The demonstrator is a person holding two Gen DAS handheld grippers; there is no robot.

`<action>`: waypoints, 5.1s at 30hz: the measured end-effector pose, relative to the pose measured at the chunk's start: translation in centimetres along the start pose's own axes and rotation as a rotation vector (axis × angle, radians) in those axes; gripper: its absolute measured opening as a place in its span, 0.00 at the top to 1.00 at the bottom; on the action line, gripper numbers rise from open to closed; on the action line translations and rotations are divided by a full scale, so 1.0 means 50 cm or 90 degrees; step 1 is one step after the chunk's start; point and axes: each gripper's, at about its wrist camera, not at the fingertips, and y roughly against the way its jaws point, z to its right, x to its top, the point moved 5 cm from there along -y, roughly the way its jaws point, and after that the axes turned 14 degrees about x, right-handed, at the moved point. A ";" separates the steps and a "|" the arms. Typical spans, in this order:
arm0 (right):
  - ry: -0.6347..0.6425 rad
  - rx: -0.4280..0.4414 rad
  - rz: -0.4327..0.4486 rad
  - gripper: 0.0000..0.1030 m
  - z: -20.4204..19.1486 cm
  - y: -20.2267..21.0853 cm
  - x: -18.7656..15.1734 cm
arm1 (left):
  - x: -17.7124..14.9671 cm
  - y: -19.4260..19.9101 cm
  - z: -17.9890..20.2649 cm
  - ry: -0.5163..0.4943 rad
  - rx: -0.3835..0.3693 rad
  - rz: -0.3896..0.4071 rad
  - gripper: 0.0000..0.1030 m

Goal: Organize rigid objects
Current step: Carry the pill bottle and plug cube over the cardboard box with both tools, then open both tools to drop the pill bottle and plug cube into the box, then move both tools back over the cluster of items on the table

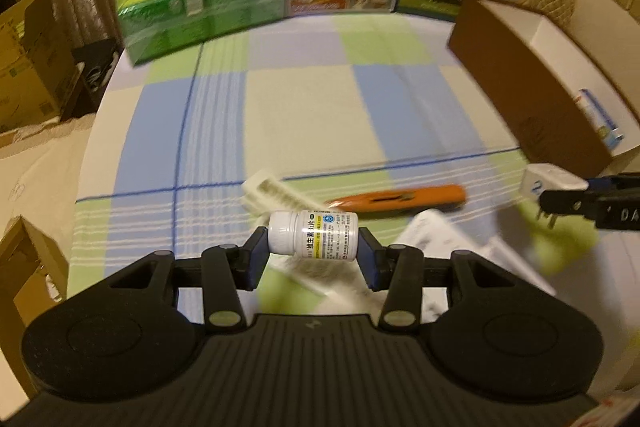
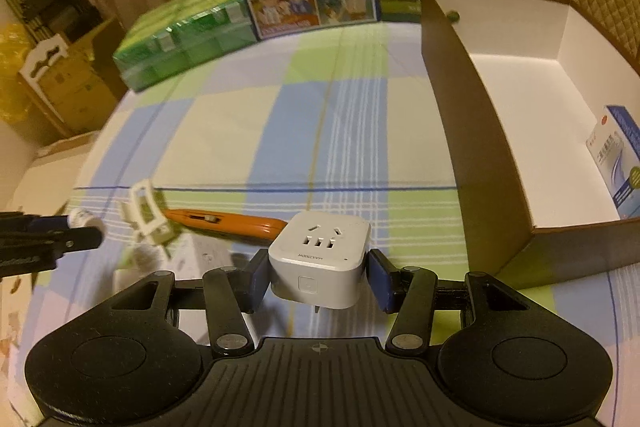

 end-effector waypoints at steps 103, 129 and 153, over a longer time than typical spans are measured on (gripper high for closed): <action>-0.039 -0.039 0.106 0.36 0.479 0.262 0.197 | 0.304 -0.026 0.671 -0.193 -0.162 0.051 0.49; -0.050 -0.043 0.176 0.33 0.317 0.392 0.071 | 0.170 0.179 0.461 -0.102 -0.138 0.092 0.49; -0.020 0.039 0.124 0.33 0.128 0.324 -0.019 | 0.019 0.239 0.232 0.001 -0.076 0.054 0.49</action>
